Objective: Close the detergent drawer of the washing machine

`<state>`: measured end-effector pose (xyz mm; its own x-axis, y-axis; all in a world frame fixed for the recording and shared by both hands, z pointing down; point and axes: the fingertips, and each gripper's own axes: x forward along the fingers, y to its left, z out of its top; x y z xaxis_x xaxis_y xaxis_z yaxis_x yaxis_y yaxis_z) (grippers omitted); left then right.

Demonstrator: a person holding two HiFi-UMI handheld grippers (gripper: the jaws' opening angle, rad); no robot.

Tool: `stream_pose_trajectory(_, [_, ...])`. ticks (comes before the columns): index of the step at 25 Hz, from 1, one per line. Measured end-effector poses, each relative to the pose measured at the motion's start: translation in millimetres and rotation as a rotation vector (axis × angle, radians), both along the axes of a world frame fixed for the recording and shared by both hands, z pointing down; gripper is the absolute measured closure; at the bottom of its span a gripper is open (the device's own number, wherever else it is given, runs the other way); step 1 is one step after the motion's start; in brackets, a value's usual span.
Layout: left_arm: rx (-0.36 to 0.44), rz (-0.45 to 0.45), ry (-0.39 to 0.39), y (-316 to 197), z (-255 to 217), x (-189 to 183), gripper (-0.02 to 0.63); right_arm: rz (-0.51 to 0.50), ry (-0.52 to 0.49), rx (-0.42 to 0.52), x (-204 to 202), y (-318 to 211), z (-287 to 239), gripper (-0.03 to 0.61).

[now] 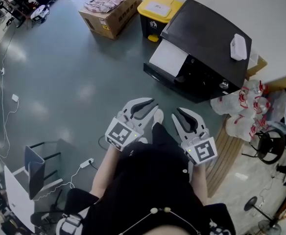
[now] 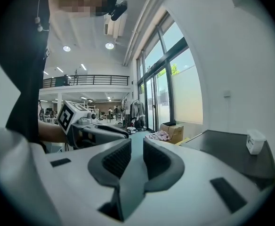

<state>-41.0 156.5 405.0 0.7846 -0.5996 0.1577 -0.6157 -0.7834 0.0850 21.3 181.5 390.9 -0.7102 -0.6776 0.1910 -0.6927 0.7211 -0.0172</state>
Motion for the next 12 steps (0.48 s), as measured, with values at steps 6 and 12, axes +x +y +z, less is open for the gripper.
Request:
stream_pose_trajectory(6, [-0.065,0.009,-0.001,-55.9,13.5,20.3,0.540,-0.015,-0.014,-0.059,19.9,-60.8,16.3,0.491])
stream_pose_trajectory(12, [-0.089,0.017,-0.028,-97.6,28.6,40.4,0.525,-0.094,0.030,-0.159,29.9,-106.2,55.7,0.477])
